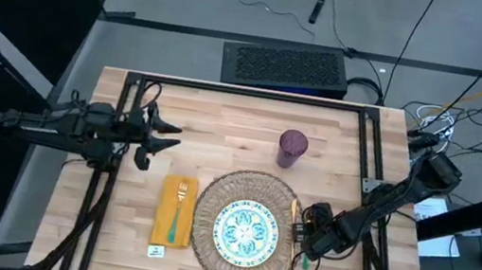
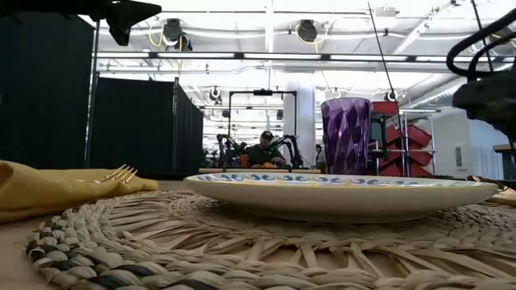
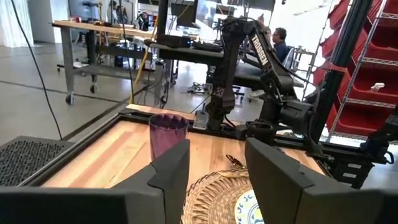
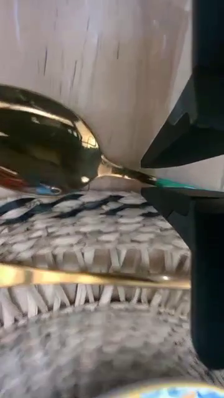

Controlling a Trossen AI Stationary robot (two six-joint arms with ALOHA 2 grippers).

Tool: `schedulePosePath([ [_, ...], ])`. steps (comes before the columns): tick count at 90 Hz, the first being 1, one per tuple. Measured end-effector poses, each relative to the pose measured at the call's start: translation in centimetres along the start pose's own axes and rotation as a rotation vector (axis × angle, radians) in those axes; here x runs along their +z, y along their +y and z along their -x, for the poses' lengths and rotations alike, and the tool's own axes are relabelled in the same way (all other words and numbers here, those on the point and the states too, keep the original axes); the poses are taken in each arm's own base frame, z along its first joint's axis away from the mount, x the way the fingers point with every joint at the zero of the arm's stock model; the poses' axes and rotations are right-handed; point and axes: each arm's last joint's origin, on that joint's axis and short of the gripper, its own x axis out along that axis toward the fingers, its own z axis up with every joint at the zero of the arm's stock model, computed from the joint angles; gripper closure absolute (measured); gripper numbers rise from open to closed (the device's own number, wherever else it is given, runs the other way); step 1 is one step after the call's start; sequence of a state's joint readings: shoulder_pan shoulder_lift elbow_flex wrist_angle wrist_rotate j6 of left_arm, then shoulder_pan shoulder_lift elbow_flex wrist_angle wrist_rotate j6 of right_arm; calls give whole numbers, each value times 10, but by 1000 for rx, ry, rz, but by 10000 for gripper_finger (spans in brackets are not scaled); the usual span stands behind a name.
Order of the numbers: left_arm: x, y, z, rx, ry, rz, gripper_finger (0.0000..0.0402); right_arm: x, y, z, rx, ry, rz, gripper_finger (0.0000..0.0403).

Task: Set table place
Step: Adjust the green table spoon

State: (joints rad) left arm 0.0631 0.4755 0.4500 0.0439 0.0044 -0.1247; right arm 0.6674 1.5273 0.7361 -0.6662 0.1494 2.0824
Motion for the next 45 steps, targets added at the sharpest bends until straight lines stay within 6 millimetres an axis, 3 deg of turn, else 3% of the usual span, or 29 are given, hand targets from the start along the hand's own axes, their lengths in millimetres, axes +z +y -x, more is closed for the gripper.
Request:
schedulePosePath([
  [45,0,0,0,-1,0,0,261,13,3,-3,-73,12,53,398],
])
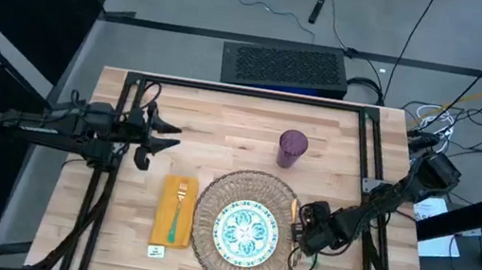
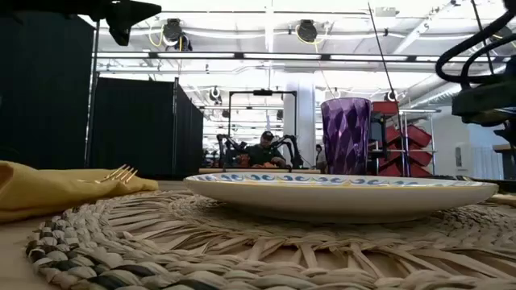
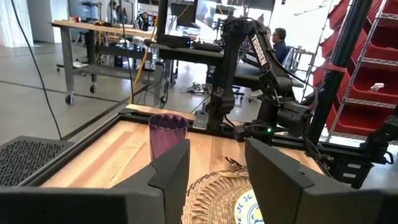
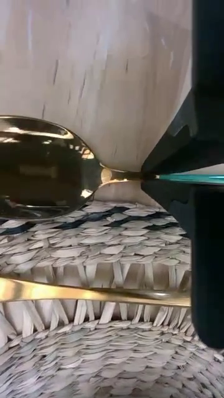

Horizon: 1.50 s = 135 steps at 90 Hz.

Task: Set table place
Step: Adjust the green table spoon, then return to Home Position

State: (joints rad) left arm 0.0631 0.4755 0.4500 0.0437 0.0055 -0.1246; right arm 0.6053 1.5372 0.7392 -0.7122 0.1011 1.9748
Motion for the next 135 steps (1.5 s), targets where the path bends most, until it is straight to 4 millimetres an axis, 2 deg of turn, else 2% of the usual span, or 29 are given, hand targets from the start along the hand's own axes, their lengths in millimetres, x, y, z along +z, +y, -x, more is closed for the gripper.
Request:
schedulePosePath([
  [25,0,0,0,0,0,0,261,12,0,-1,-38,-28,-24,401],
  [58,0,0,0,0,0,0,261,13,-2,-2,-65,-22,-71,400],
  [85,0,0,0,0,0,0,261,13,-3,-2,-75,-18,-72,339],
  [100,0,0,0,0,0,0,261,14,-3,0,-70,-9,-14,311],
  [110,0,0,0,0,0,0,261,16,-8,8,-90,-4,15,301],
  [125,0,0,0,0,0,-1,261,20,-9,35,-99,-23,53,292],
  [135,0,0,0,0,0,-1,261,21,-4,49,-19,-48,95,284],
])
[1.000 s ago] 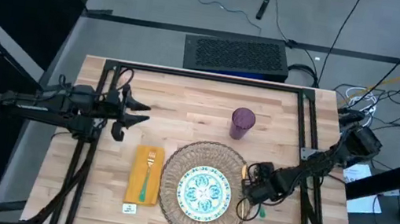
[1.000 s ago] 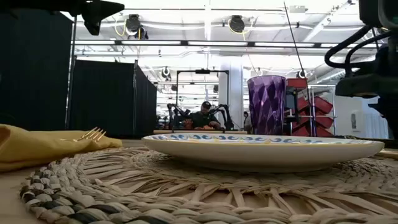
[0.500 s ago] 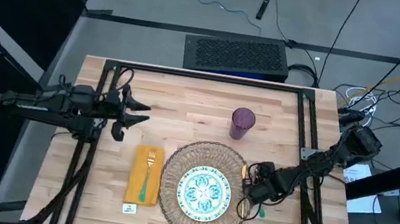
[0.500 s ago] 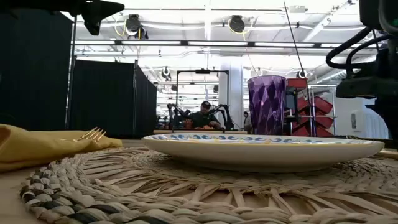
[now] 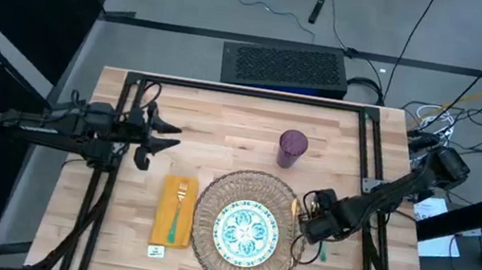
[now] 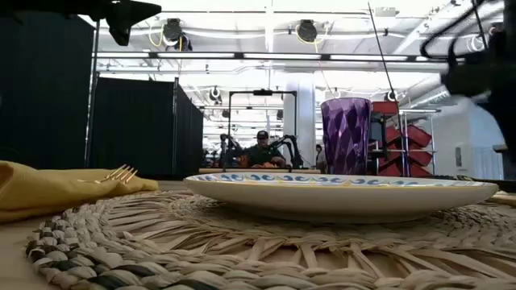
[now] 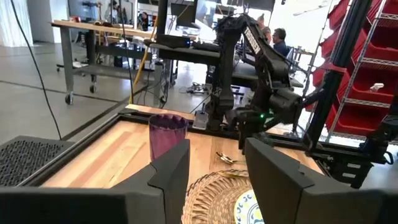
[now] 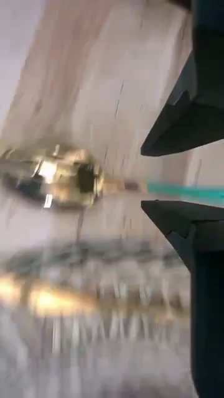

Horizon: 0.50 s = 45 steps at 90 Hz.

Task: Set table place
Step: Return to Home Position

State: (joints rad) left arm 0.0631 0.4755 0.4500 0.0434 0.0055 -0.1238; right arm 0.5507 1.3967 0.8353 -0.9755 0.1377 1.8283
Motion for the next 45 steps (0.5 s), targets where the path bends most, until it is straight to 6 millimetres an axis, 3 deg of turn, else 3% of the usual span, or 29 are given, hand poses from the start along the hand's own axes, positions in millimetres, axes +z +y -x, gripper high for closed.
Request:
schedulePosePath([
  [29,0,0,0,0,0,-2,261,3,26,33,251,-39,127,257],
  [45,0,0,0,0,2,-31,261,3,63,68,593,-284,481,260],
])
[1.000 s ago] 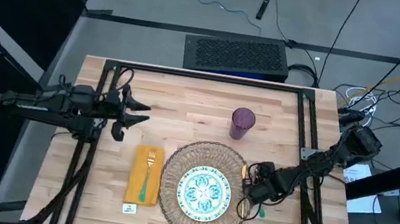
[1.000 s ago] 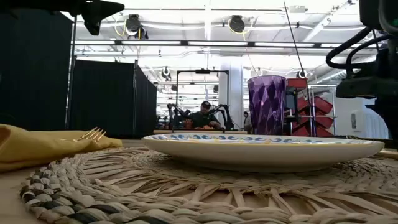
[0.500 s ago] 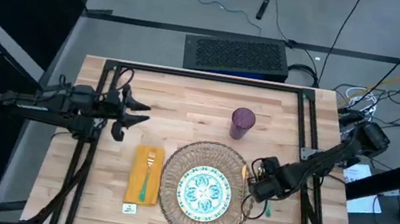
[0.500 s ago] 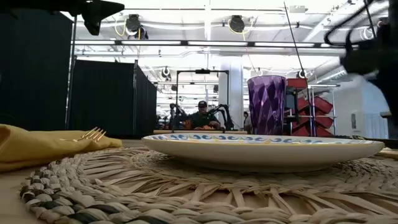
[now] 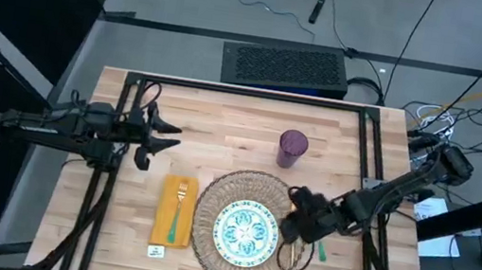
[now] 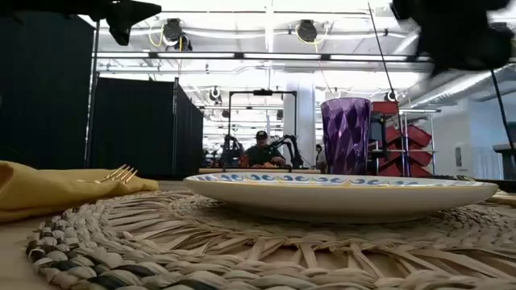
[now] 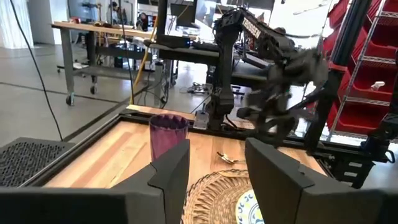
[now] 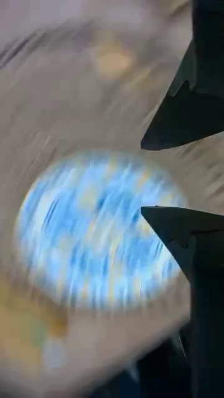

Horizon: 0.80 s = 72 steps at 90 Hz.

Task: Set table place
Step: Return to Home Position

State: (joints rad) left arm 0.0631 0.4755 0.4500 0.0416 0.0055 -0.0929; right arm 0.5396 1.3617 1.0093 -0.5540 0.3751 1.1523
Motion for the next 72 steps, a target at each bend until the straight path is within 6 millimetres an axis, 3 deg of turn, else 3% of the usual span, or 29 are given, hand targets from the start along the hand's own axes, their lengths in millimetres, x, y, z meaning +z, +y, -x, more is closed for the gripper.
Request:
schedulePosePath([
  [16,2,-1,1,-30,-19,-25,261,30,43,23,278,-302,487,263],
  [25,8,-3,3,-84,-78,-24,261,48,59,56,483,-478,736,263],
  [32,13,-4,8,-120,-125,-11,261,55,60,86,695,-548,930,263],
  [39,19,-5,16,-127,-184,-9,261,54,48,111,824,-538,1082,264],
  [46,24,-5,27,-118,-245,-16,261,53,25,133,815,-502,1125,264],
  [59,30,-5,49,-99,-334,-39,261,48,-17,159,756,-553,1053,264],
  [72,30,-5,67,-71,-380,-58,261,39,-55,176,806,-632,896,264],
])
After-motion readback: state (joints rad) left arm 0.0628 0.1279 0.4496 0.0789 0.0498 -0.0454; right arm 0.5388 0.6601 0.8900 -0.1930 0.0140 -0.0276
